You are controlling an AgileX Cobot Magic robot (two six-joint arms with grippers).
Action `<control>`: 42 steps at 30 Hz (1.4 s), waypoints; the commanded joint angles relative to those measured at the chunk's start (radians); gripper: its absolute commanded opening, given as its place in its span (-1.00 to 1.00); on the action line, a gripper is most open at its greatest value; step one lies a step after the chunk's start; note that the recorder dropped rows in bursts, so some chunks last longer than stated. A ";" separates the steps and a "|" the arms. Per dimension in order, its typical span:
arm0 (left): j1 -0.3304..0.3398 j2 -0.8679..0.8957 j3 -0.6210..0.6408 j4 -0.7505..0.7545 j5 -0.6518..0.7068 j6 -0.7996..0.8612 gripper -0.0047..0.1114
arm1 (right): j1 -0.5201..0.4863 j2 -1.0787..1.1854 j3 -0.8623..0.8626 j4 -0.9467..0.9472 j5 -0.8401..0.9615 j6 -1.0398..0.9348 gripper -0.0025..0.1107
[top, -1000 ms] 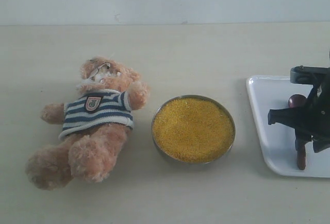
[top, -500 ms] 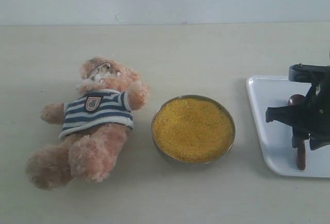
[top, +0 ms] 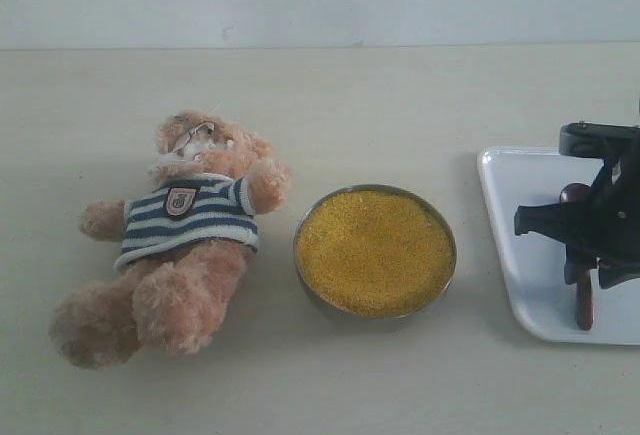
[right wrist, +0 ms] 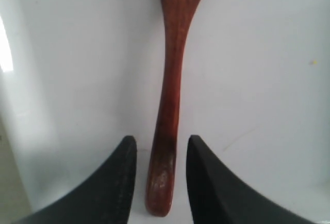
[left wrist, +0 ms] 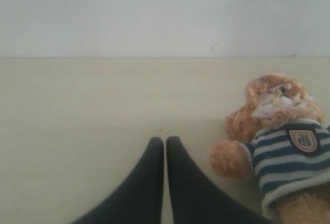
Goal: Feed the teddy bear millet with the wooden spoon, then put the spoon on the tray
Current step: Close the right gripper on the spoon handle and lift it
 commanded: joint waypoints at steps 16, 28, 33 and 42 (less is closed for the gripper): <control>-0.003 -0.002 -0.004 -0.003 -0.005 0.000 -0.85 | -0.006 0.085 0.046 -0.006 -0.093 -0.002 -0.41; -0.003 -0.002 -0.004 -0.003 -0.005 0.000 -0.85 | -0.006 0.087 0.046 -0.076 -0.086 -0.003 -0.96; -0.003 -0.002 -0.004 -0.003 -0.005 0.000 -0.85 | -0.006 0.034 0.046 -0.110 -0.066 -0.041 -0.96; -0.003 -0.002 -0.004 -0.003 -0.005 0.000 -0.85 | -0.004 -0.134 0.046 -0.110 0.011 -0.136 -0.96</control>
